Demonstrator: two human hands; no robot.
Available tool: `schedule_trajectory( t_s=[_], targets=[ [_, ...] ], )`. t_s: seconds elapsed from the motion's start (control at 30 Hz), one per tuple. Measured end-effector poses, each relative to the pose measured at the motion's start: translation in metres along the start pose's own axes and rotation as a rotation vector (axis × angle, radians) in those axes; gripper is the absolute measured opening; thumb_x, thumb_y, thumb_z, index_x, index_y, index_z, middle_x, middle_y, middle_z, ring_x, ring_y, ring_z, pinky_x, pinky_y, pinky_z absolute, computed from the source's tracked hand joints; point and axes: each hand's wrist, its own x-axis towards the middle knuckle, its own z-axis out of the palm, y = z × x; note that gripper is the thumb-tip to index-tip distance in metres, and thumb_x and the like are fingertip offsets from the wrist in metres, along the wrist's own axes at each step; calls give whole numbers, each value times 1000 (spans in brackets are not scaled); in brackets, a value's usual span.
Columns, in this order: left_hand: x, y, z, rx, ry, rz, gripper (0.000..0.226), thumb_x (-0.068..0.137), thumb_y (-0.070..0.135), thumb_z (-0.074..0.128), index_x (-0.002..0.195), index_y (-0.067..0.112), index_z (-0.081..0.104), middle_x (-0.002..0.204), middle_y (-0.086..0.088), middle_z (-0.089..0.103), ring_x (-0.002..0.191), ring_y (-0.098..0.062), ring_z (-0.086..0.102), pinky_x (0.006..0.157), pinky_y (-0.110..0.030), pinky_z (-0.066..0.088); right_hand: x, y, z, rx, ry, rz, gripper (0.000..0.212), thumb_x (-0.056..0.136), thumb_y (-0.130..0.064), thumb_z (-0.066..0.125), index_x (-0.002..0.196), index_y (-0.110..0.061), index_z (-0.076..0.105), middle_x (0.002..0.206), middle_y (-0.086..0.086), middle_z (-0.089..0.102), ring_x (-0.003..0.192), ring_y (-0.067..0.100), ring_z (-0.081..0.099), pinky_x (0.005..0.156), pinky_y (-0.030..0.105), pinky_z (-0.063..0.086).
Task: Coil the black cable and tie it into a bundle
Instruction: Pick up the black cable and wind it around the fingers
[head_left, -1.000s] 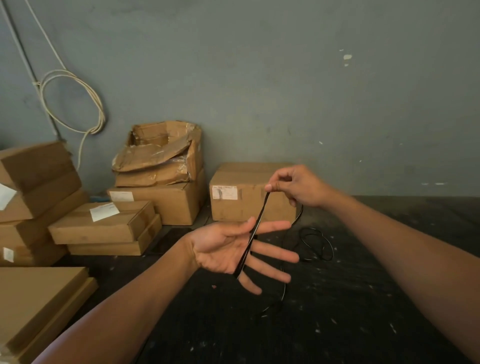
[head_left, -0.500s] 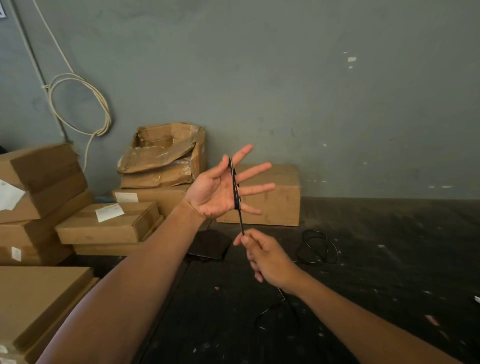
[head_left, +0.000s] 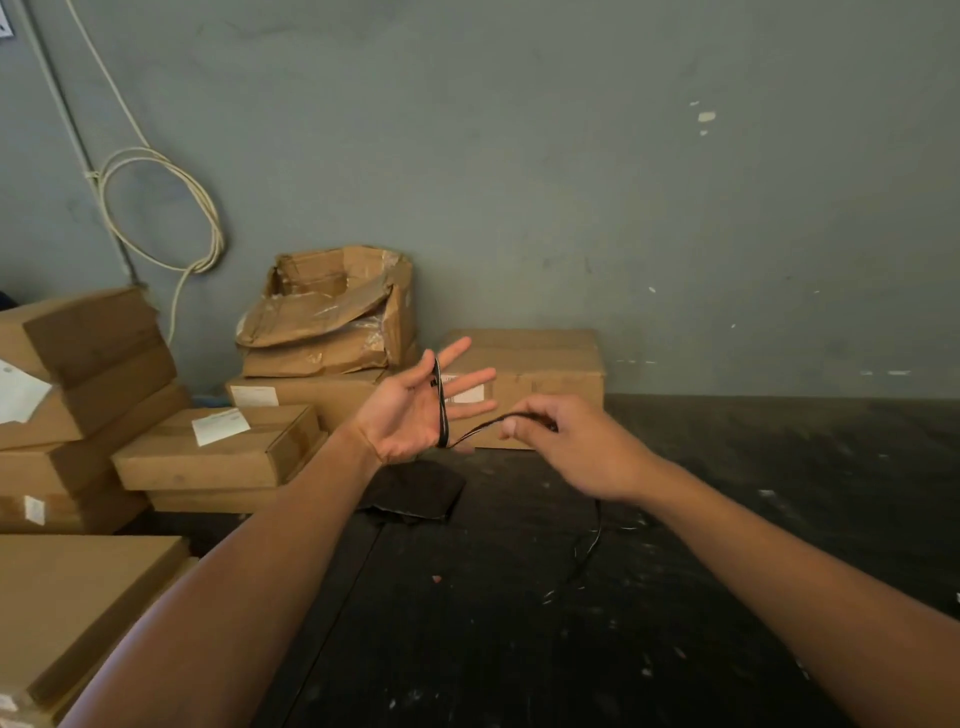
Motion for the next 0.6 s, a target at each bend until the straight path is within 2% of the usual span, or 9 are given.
schedule_trajectory(
  t_s=[0.07,0.13,0.17,0.27,0.37,0.43,0.5,0.53,0.6],
  targets=[
    [-2,-9,-1,60,-44,-62,51,100,52,28,149,41,36,146,-5,55,131,-36,53,100,-78,27,11,-2,-15,-76,27,-3,18,97,-32,55,95,-22,70,70,-11,58,54,-3,50,55,24,39],
    [-4,-17,1,92,-99,-125,49,101,52,27,147,42,39,148,-5,53,133,-36,51,104,-81,17,23,-2,-27,-139,28,-13,13,94,-32,59,89,-26,70,75,-12,62,67,3,56,65,31,45],
    [-4,-21,3,110,-141,-155,48,101,53,28,146,43,41,149,-5,52,134,-35,50,105,-80,16,28,-2,-31,-179,23,-29,11,93,-32,61,89,-26,70,76,-14,63,71,6,58,67,30,46],
    [-4,-28,14,163,-298,-252,46,99,54,32,142,47,45,153,-6,46,139,-36,44,107,-78,16,45,-1,-43,-330,19,-98,6,88,-33,68,83,-29,68,71,-18,59,68,4,55,59,24,40],
    [-6,-32,25,174,-456,-328,49,100,53,34,148,44,38,156,-10,41,142,-38,38,109,-77,15,60,4,-53,-474,31,-127,10,85,-39,68,80,-33,62,67,-10,62,63,9,54,62,36,48],
    [-9,-30,31,145,-542,-342,51,101,52,33,151,41,32,158,-12,37,143,-40,35,109,-76,16,66,12,-57,-458,15,-131,7,86,-39,66,83,-34,63,77,-6,68,73,15,60,73,45,52],
    [-11,-25,37,110,-609,-332,52,103,50,31,154,38,27,159,-14,34,145,-43,30,108,-75,17,67,20,-58,-366,13,-152,4,90,-34,64,87,-32,67,89,-3,71,86,19,64,81,48,52],
    [-13,-22,39,93,-635,-318,53,103,50,30,154,37,25,159,-14,34,145,-44,28,108,-75,18,66,25,-57,-289,17,-159,6,91,-30,63,88,-30,68,90,-2,71,87,19,64,81,47,51],
    [-15,-15,43,67,-677,-277,53,103,49,30,155,36,25,159,-14,34,145,-45,26,107,-74,20,62,34,-50,-101,17,-147,11,94,-23,60,86,-27,67,82,-7,70,77,12,63,72,39,51]
  ],
)
